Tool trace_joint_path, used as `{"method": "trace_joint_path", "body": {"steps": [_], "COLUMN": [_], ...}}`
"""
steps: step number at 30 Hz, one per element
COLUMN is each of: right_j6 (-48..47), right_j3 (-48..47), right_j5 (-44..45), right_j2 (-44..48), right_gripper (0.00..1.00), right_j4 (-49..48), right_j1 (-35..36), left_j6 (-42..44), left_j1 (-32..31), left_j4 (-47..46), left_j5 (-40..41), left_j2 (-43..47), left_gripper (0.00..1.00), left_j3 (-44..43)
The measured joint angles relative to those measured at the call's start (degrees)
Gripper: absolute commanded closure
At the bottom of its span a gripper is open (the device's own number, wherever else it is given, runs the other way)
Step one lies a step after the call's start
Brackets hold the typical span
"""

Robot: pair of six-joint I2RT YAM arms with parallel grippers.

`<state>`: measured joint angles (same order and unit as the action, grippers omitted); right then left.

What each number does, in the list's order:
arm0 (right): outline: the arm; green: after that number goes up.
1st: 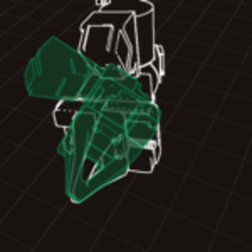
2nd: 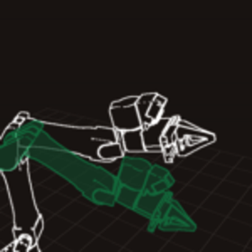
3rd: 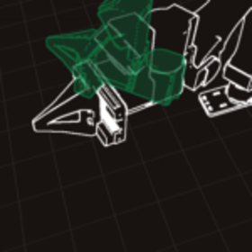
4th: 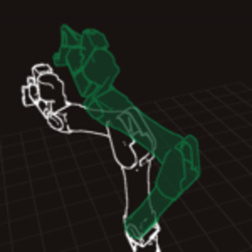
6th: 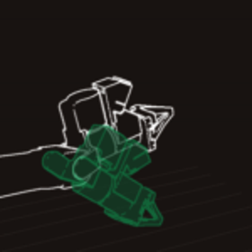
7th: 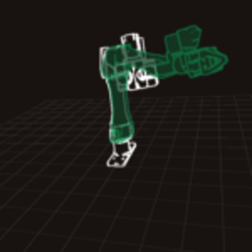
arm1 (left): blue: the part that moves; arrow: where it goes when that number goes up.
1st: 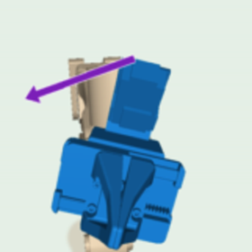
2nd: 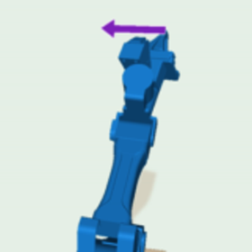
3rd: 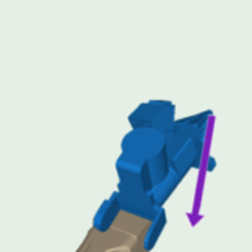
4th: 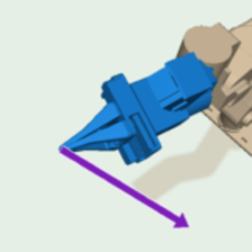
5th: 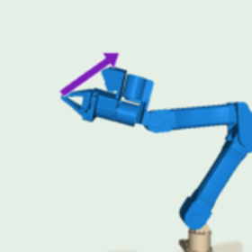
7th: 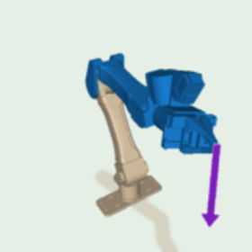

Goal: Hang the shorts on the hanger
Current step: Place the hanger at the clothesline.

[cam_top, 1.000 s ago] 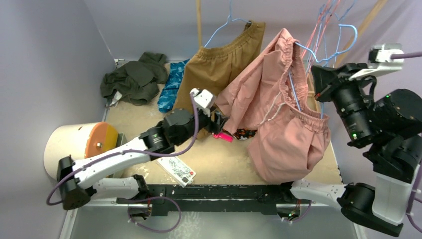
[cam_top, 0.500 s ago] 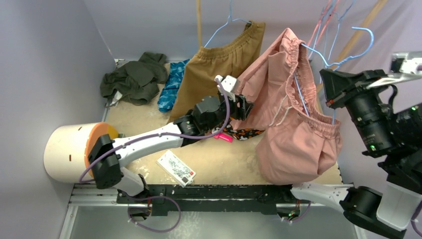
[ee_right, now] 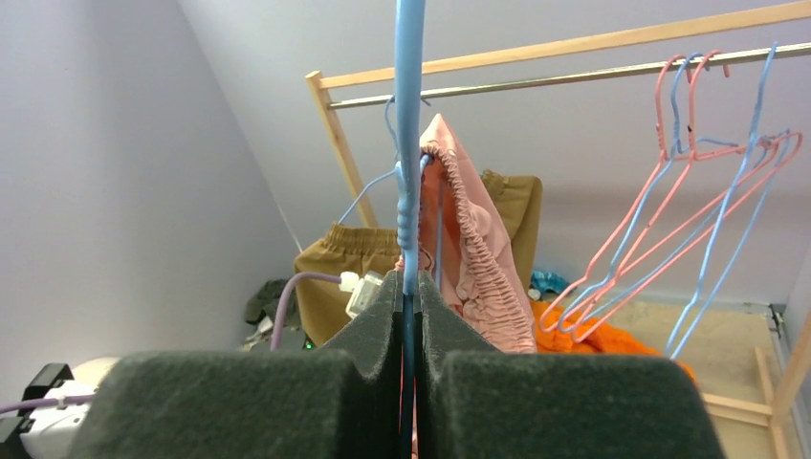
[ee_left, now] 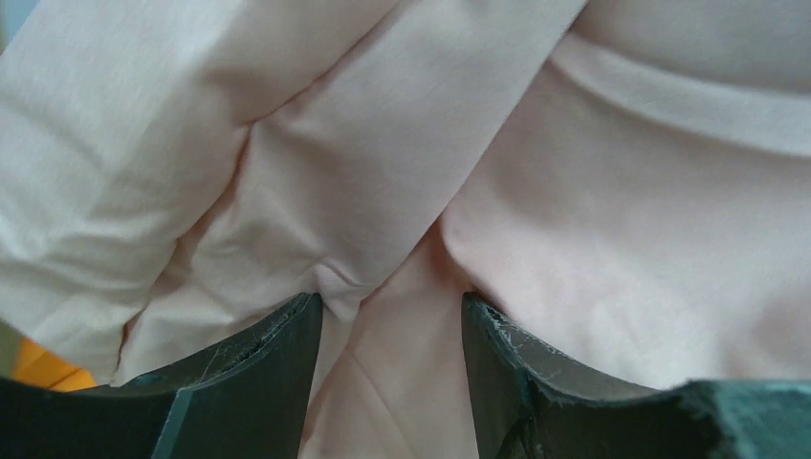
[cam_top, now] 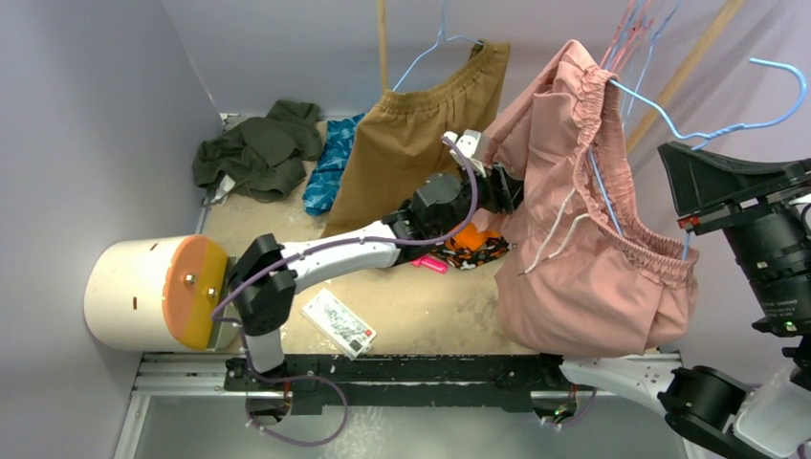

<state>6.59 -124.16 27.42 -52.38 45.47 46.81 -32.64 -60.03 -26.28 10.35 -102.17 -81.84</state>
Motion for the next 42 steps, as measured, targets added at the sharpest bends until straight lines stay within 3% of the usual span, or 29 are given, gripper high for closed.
{"method": "trace_joint_path", "body": {"steps": [7, 10, 16, 22, 29, 35, 42], "right_j6": [-0.09, 0.0, 0.04, -0.02, -0.28, -0.26, -0.22], "right_j3": [6.27, 12.55, 19.5, 19.76, 24.0, 30.45, 36.15], "right_j5": [5.18, 7.98, 9.81, 11.1, 12.5, 12.55, 11.91], "right_j2": [0.48, 0.9, 0.66, 1.33, 3.74, 3.74, 3.85], "right_gripper": [1.0, 1.0, 1.0, 1.0, 1.0, 1.0, 1.0], "right_j4": [0.31, 0.81, 2.12, 2.25, 1.6, -0.39, -5.55], "right_j1": [0.0, 0.0, 0.0, 0.0, 0.0, 0.0, 0.0], "left_j6": [-5.77, -7.08, -8.72, -8.76, -10.58, -14.56, -20.35], "left_j1": [0.0, 0.0, 0.0, -0.04, -0.2, -0.26, -0.37], "left_j4": [-4.61, -7.37, -10.51, -6.08, 1.95, 10.58, 5.46], "left_j5": [-4.33, -4.7, -4.85, -3.63, 1.97, 6.99, 6.05], "left_j2": [-6.71, -6.62, -3.67, 5.57, 22.56, 27.08, 29.62], "left_gripper": [0.39, 0.3, 0.26, 0.24, 0.22, 0.21, 0.24], "left_j3": [-3.5, 0.85, 15.76, 22.45, 23.06, 22.77, 25.97]}}
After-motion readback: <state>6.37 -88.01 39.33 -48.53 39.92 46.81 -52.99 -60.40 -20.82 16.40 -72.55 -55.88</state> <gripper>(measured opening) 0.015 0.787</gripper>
